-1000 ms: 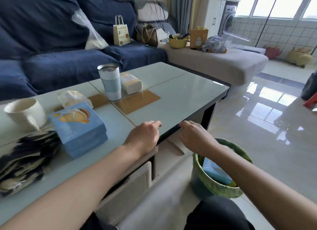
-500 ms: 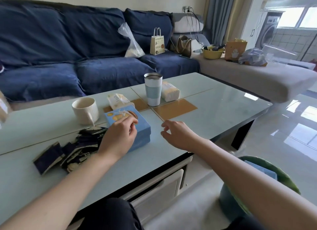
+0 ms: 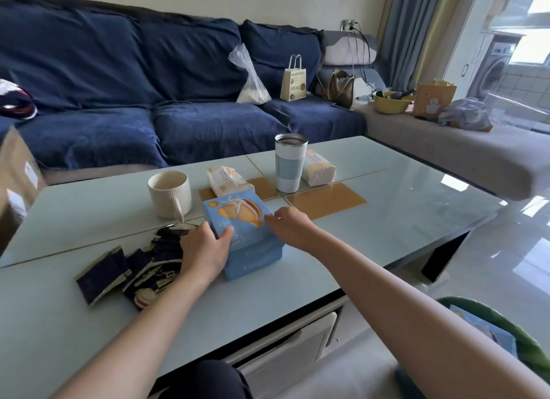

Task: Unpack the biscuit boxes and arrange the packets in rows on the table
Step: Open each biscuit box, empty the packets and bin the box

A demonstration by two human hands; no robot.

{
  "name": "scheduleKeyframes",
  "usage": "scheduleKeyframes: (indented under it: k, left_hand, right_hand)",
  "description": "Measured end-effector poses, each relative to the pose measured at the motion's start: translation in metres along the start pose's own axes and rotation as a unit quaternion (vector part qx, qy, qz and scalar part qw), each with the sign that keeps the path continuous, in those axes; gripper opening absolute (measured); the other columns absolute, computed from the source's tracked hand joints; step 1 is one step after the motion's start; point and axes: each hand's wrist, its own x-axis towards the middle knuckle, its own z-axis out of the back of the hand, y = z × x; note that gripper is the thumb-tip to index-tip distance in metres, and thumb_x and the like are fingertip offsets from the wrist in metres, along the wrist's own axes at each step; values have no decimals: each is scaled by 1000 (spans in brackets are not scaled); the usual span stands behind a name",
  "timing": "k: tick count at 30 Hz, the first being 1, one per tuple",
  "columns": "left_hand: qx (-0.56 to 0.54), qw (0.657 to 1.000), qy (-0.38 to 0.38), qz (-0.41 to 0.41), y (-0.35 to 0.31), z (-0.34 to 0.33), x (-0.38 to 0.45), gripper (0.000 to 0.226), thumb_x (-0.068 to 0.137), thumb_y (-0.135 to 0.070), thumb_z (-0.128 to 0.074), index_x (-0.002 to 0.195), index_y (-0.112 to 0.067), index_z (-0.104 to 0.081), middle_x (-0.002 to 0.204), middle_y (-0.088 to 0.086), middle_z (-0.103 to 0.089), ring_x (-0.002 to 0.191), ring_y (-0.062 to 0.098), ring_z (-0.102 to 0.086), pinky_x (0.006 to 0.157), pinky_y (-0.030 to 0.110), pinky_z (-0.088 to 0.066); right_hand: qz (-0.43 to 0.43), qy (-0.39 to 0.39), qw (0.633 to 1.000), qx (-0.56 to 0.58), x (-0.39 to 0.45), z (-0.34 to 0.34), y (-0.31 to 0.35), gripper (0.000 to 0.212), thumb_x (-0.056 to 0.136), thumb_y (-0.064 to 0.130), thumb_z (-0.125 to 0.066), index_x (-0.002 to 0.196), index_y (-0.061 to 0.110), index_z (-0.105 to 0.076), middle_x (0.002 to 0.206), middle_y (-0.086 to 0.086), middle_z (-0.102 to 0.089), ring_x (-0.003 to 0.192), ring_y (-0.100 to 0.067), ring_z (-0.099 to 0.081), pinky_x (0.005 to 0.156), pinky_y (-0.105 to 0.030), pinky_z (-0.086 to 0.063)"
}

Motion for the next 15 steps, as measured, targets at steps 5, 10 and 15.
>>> scheduleKeyframes:
  k: [5, 10, 15]
  left_hand:
    - [-24, 999, 10, 22, -4, -7, 2, 43, 94, -41, -52, 108, -1, -61, 113, 20, -64, 109, 37, -54, 98, 45, -41]
    - [-55, 998, -12, 11, -8, -10, -1, 36, 94, -36, -53, 104, -2, -60, 112, 18, -63, 109, 37, -52, 101, 46, -39]
    - [-184, 982, -31, -43, -22, -13, -8, 28, 90, -25, -58, 109, -5, -60, 112, 17, -62, 104, 35, -58, 94, 49, -46]
  right_hand:
    - [-35, 30, 998, 45, 8, -3, 2, 39, 95, 39, -46, 108, 5, -58, 91, -5, -52, 77, -18, -48, 65, -26, -39]
    - [-20, 10, 997, 72, 7, -3, -7, 25, 93, 31, -50, 92, 7, -58, 82, -4, -49, 70, -16, -44, 56, -25, -33]
    - [-39, -23, 977, 206, 2, 1, -16, 24, 88, 29, -60, 88, 5, -64, 80, -7, -42, 73, -21, -37, 66, -33, -33]
